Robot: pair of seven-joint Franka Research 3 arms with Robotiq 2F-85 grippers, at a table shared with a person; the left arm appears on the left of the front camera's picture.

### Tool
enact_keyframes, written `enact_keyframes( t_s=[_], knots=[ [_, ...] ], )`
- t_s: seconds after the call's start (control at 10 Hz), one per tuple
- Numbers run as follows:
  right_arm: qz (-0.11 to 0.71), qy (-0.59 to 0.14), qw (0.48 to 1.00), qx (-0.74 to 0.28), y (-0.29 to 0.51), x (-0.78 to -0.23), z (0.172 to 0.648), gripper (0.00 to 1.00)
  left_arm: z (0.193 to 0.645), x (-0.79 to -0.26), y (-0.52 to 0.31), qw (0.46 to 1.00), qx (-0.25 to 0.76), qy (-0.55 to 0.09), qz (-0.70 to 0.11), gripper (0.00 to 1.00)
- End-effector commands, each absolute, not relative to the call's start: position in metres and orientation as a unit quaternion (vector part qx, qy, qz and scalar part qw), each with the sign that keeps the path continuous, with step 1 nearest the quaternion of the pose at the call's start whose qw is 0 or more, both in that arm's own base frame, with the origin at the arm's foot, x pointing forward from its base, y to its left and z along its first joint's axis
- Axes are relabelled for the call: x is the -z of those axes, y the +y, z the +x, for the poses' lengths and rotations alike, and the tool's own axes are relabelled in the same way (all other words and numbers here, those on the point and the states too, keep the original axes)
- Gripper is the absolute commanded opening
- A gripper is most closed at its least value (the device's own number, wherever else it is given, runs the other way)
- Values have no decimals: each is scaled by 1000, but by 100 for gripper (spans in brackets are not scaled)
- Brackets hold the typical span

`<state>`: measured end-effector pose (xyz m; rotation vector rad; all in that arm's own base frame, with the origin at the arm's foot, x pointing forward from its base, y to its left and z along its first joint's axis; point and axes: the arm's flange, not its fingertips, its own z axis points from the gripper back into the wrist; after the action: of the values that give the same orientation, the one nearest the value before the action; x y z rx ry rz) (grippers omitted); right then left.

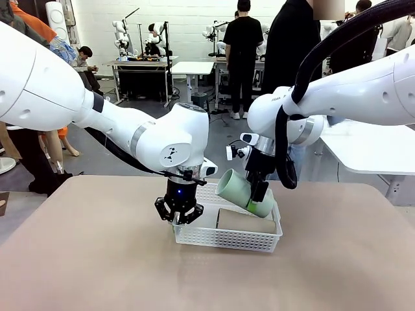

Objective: Clean and organize the cups into the basket.
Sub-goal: Pick up the Reusable plastic cup from the right side of the table and stack it inside the Organizing basket in the center of the table.

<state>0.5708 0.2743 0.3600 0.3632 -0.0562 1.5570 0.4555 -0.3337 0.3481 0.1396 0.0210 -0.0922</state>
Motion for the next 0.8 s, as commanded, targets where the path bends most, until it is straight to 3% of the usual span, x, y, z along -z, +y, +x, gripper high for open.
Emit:
enact_keyframes(
  t_s=[0.0, 0.1, 0.6, 0.7],
  knots=[
    [164, -25, 688, -706, 275, -367, 579, 85, 452, -343, -334, 996, 50, 14, 74, 0],
    [168, -21, 687, -707, 275, -368, 578, 99, 452, -343, -334, 996, 50, 14, 74, 0],
    [183, -30, 678, -711, 267, -380, 566, 100, 452, -343, -334, 996, 50, 14, 74, 0],
    [192, -58, 667, -717, 250, -407, 548, 100, 452, -343, -334, 996, 50, 14, 74, 0]
  ],
)
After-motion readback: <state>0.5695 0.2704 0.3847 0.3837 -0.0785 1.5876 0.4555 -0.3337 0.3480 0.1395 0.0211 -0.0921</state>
